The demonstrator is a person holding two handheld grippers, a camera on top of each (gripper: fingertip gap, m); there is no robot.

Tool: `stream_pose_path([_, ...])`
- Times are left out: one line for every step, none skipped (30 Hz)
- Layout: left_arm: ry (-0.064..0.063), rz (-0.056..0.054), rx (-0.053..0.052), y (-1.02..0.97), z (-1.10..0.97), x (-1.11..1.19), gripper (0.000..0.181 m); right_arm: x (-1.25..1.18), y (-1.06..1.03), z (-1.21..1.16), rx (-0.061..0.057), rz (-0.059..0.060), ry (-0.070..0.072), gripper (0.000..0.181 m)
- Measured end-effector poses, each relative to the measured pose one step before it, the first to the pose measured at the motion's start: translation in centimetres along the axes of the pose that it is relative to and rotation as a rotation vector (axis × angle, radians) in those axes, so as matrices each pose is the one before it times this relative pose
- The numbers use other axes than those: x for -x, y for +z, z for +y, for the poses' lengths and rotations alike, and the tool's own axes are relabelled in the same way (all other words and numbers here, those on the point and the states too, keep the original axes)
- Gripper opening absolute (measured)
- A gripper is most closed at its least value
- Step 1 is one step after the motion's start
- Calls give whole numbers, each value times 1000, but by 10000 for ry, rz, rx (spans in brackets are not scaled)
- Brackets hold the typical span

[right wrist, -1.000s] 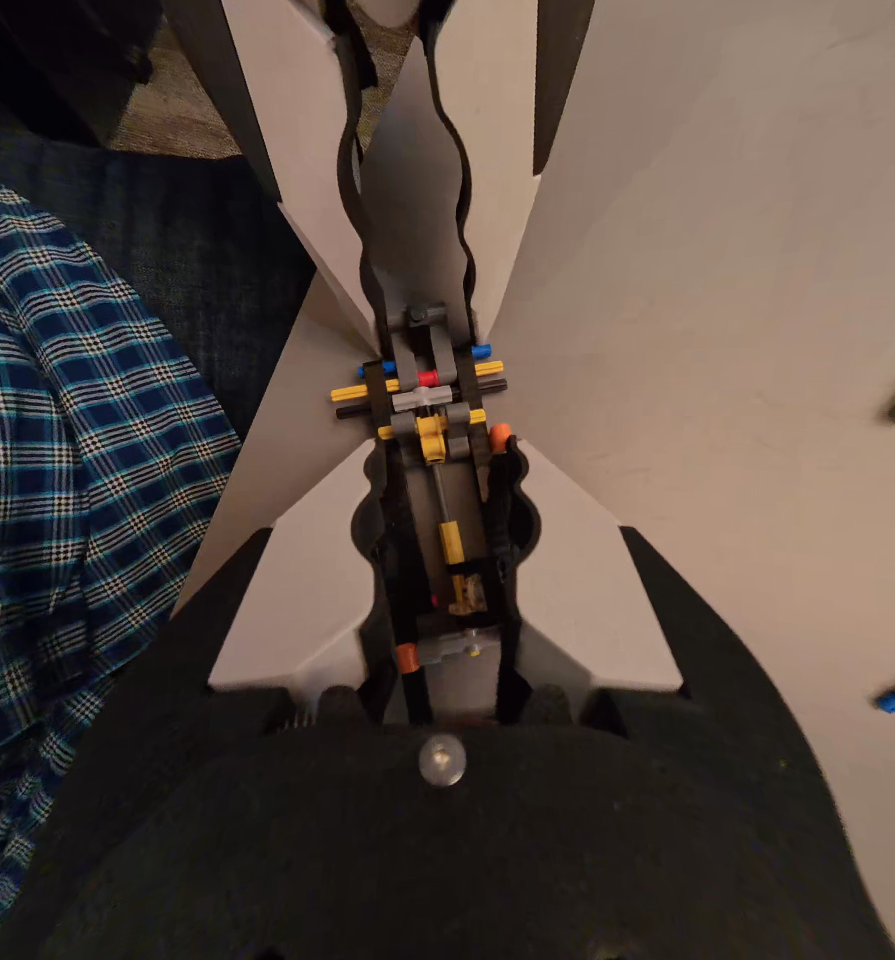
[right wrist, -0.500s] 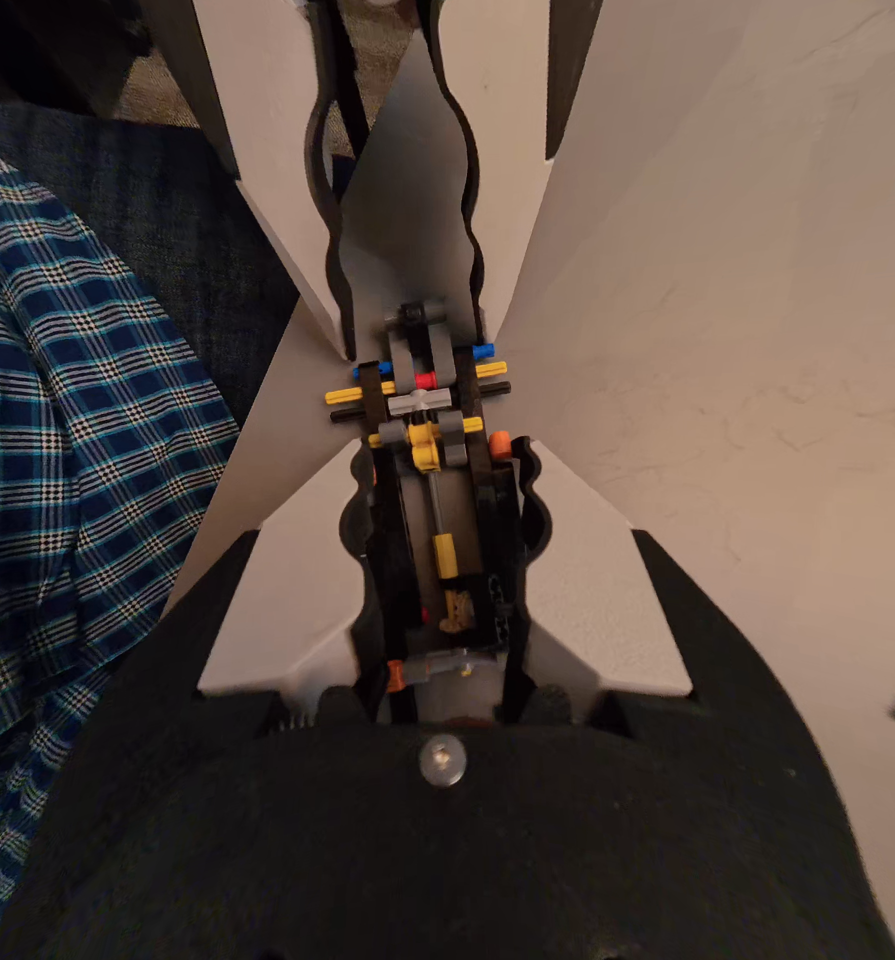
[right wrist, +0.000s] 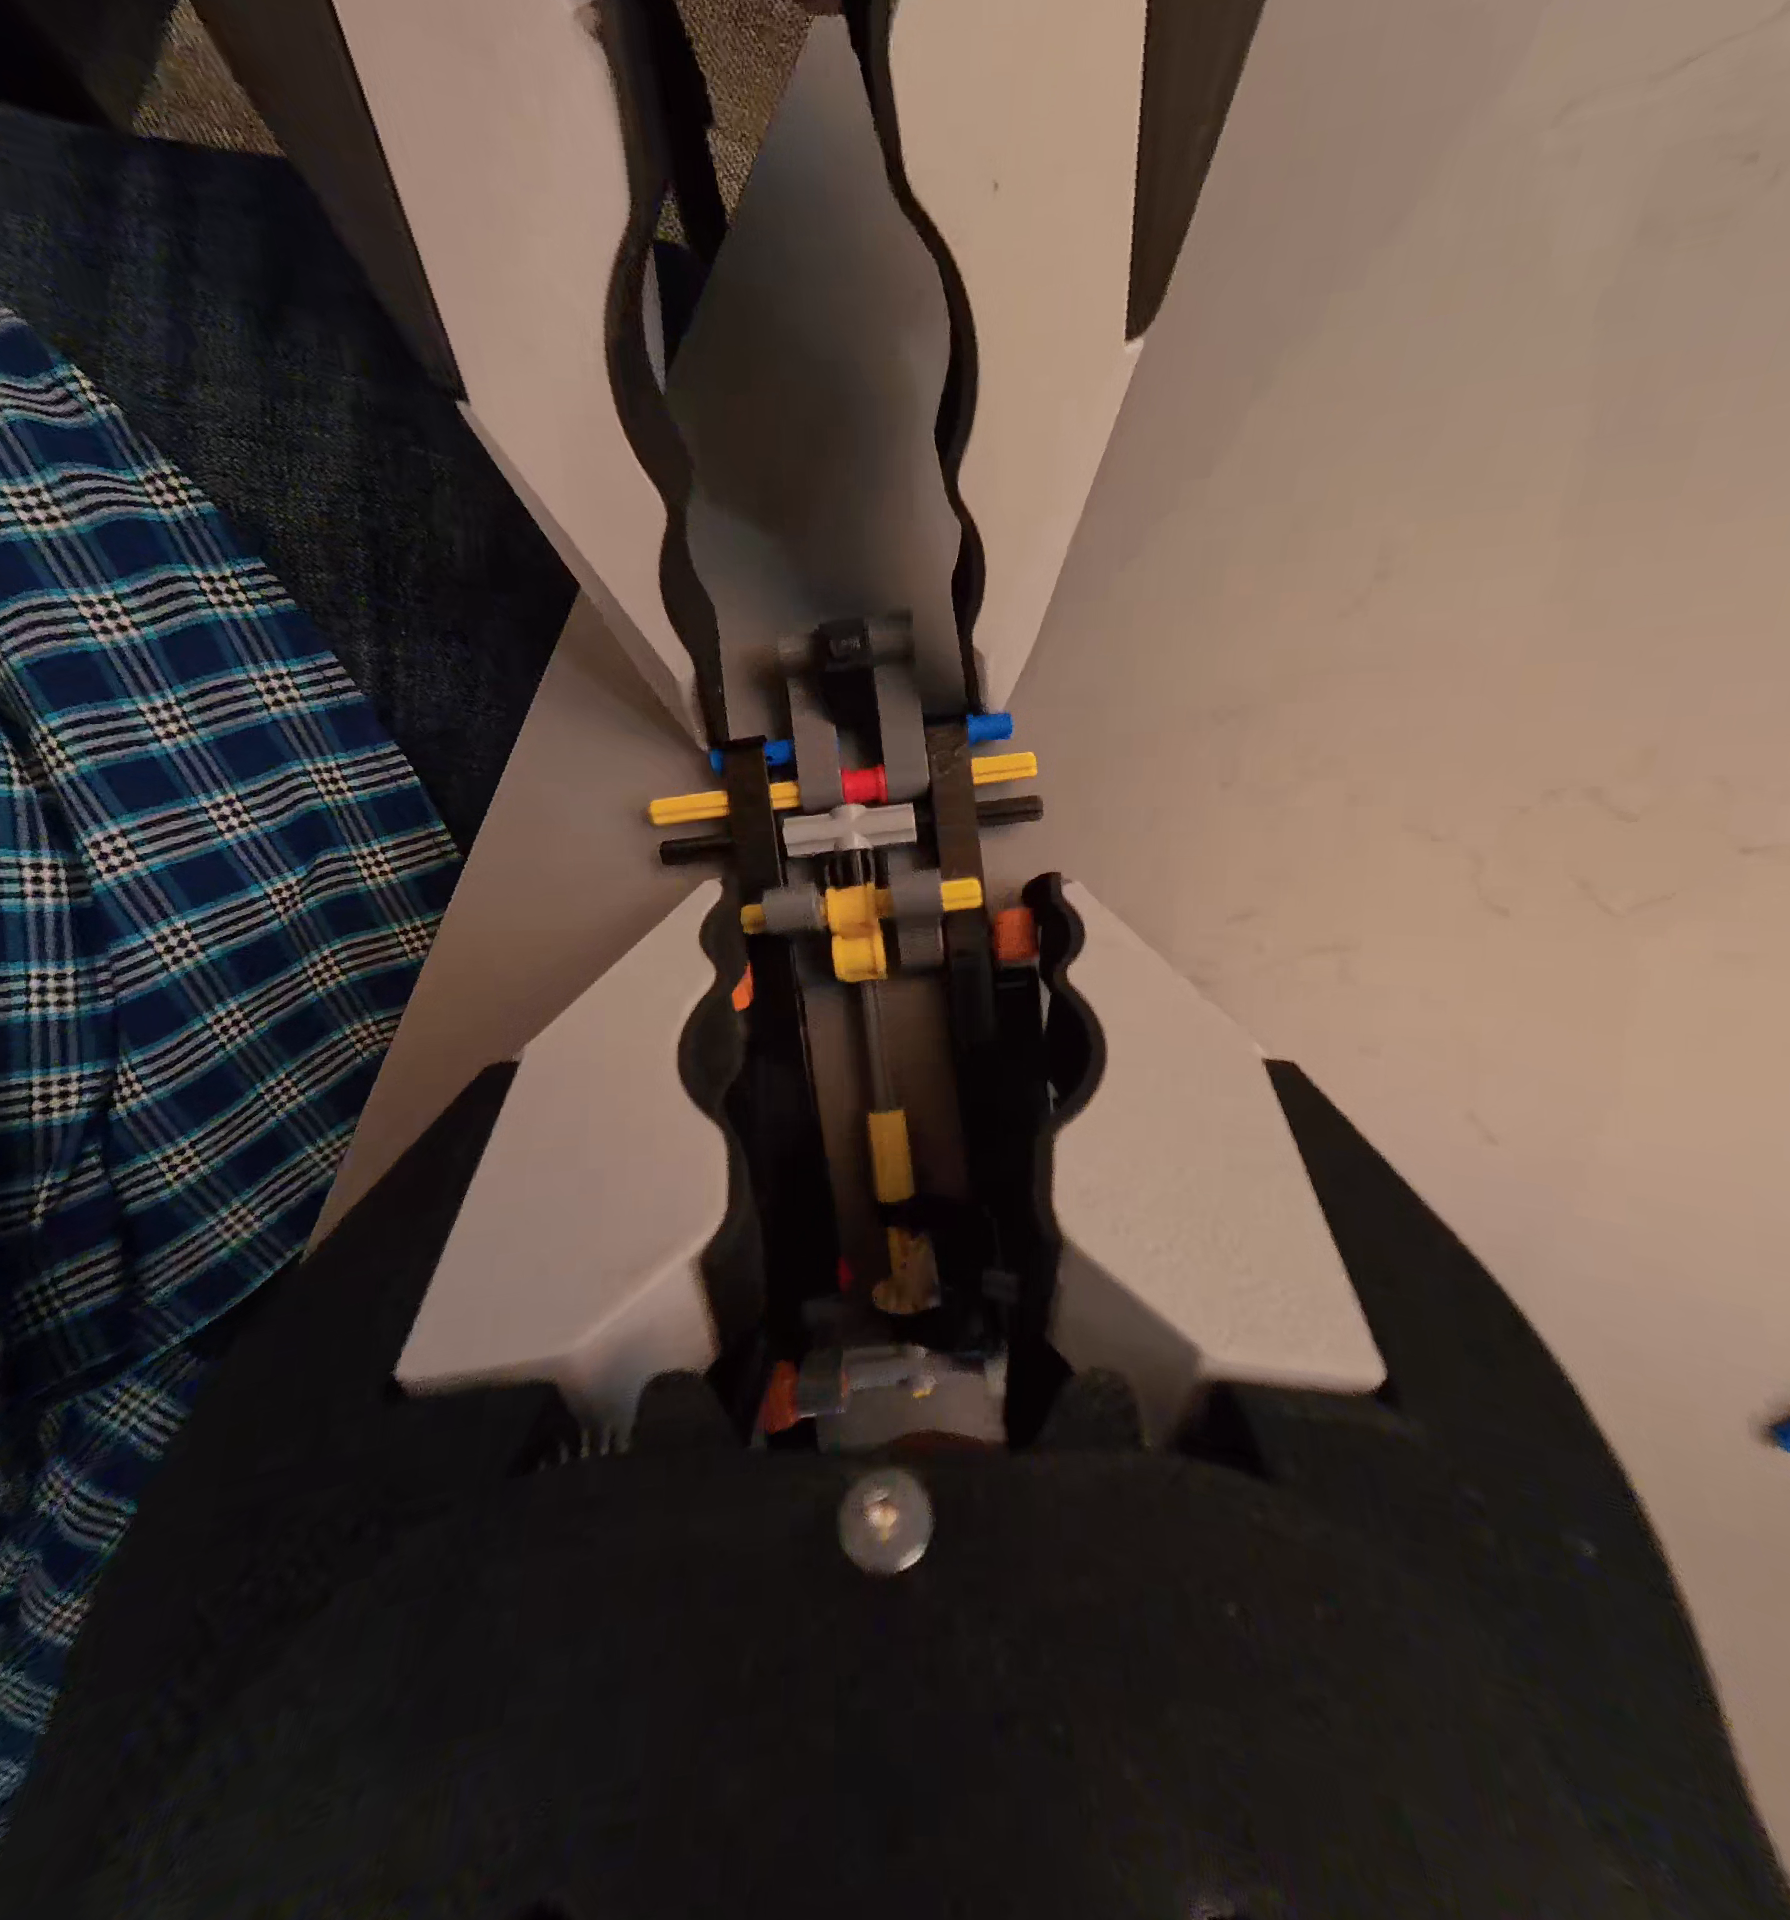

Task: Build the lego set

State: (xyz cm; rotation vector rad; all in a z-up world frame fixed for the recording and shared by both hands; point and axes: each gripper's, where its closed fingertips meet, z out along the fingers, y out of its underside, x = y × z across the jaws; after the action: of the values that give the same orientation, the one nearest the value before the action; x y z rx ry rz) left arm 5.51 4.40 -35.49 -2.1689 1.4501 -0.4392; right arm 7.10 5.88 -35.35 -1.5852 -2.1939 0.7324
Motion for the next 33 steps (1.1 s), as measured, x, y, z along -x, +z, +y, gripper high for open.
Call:
stream_pose_path([-9, -27, 18, 13, -13, 12, 45, 11, 21, -7, 9, 4, -20, 55])
stream_pose_path([-46, 3, -23, 7, -18, 3, 45, -12, 0, -8, -16, -3, 14, 55])
stream_pose_path([-48, 19, -41, 1, -17, 5, 45, -2, 1, 15, -39, 5, 2, 55])
stream_pose_path([-32, 4, 0, 11, -16, 18, 45, 17, 6, -7, -37, 1, 2, 55])
stream_pose_path([43, -19, 58, 14, 1, 4, 45, 17, 4, 3, -22, 3, -2, 55])
stream_pose_path([15, -8, 62, 9, 8, 15, 44, -2, 10, 5, -1, 15, -18, 55])
stream_pose_path([-51, 31, 33, 2, -27, 20, 44, 0, 6, 1, 17, 6, -20, 54])
stream_pose_path([11, 36, 34, 16, -13, 25, 44, -12, -7, 0, 19, -10, -10, 54])
stream_pose_path([19, 26, 50, 0, -3, 40, 43, -9, 8, -5, 17, -13, -7, 54])
stream_pose_path([17, 23, 57, 16, -7, 44, 43, -13, 11, -8, 16, -7, -13, 54])
stream_pose_path([50, 12, 71, 17, -5, 31, 43, -14, 4, -3, 7, -8, -14, 53])
stream_pose_path([45, 8, 52, 12, -23, 20, 43, -6, 3, 12, 1, -14, -10, 53])
stream_pose_path([-26, 25, 31, 14, -15, 37, 43, -18, -7, 8, 0, -11, -7, 53])
stream_pose_path([10, 23, 40, 9, -23, 26, 43, -7, -1, -4, -12, -6, 1, 53])
stream_pose_path([33, 20, 47, 12, -9, 25, 42, -14, -2, 9, -22, -7, 6, 53])
stream_pose_path([3, 20, 45, 7, -21, 67, 39, -40, -6, 15, -19, 3, 4, 52])
stream_pose_path([-1, 20, 14, 22, -55, 90, 37, -43, 1, 1, -31, 18, -5, 51])
stream_pose_path([66, 35, 28, 13, -16, 26, 37, -29, 5, -9, -40, 6, 5, 50])
stream_pose_path([104, 20, 75, 7, 5, 11, 37, -5, -1, 3, -31, -6, 17, 50])
stream_pose_path([46, 24, 95, 5, -11, 24, 37, 0, 3, 5, -17, 8, 2, 50])
stream_pose_path([8, 26, 59, 8, -4, 39, 36, -7, -2, 3, -2, 16, 4, 50])
stream_pose_path([29, 9, 11, 1, 0, 0, 36, -7, 2, 9, -10, 10, 14, 49])
stream_pose_path([25, -1, -10, -4, 5, 16, 36, -3, -2, -7, -19, 2, 18, 49])
stream_pose_path([-17, 6, -26, -3, 1, 6, 36, -5, 1, 6, -18, 4, 1, 49])
stream_pose_path([-8, 3, -28, -4, 1, 8, 36, 2, 0, -9, -19, -3, 2, 49])
stream_pose_path([23, -7, 0, 5, -8, -9, 36, -4, -4, 1, -8, -10, -2, 49])
stream_pose_path([8, -4, 28, -5, 14, 1, 36, -6, -2, 7, 8, -12, -14, 49])
stream_pose_path([15, -6, 19, -1, 5, -1, 36, 0, 1, 5, 14, -13, -17, 49])
stream_pose_path([-9, -3, 12, -2, 6, 4, 36, 6, -11, 2, 7, -7, -19, 49])
stream_pose_path([7, -3, 5, -7, 14, -10, 36, -2, -4, 4, -2, -3, -13, 49])
stream_pose_path([3, -5, 0, -1, 2, -1, 36, 6, 2, 16, 3, -2, -13, 49])
stream_pose_path([11, -6, 0, -4, 6, -2, 36, 5, -4, -1, 20, 4, -17, 49])
stream_pose_path([-22, 0, 7, -2, 4, 4, 36, -8, -1, -9, 14, 1, 5, 49])
